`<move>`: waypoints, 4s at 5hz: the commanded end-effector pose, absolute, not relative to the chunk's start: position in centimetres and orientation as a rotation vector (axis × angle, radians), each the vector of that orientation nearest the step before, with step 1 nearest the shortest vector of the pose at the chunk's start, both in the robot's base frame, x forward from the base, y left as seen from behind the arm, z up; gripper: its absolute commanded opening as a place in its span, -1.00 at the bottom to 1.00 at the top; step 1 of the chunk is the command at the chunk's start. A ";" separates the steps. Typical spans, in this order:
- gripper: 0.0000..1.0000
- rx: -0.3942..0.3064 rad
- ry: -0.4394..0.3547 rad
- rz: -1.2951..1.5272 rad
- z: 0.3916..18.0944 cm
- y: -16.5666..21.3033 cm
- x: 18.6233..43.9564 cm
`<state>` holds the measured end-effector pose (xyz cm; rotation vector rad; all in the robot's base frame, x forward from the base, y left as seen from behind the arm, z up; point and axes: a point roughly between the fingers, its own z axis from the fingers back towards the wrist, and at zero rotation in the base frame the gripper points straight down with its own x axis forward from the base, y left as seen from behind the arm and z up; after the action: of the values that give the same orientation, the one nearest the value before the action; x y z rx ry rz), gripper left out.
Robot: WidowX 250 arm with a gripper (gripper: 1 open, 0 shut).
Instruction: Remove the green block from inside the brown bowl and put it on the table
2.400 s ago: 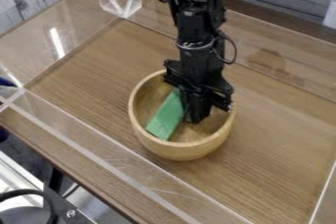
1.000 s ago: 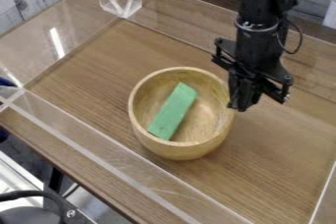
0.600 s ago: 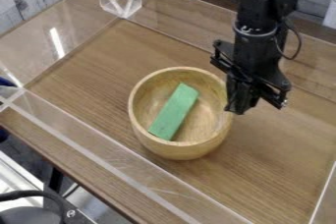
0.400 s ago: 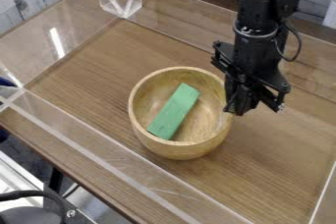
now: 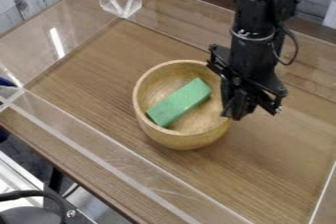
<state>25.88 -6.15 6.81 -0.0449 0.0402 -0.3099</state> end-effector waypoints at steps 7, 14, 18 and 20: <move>-1.00 -0.008 0.105 -0.373 4.9 -9.5 22.9; -1.00 0.066 0.005 -0.387 11.2 -7.3 25.0; -1.00 0.028 -0.078 -0.468 7.9 -5.7 25.0; -1.00 -0.006 -0.054 -0.488 7.1 -5.9 25.0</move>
<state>24.00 -5.96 6.02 -0.0063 -0.0047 -0.4987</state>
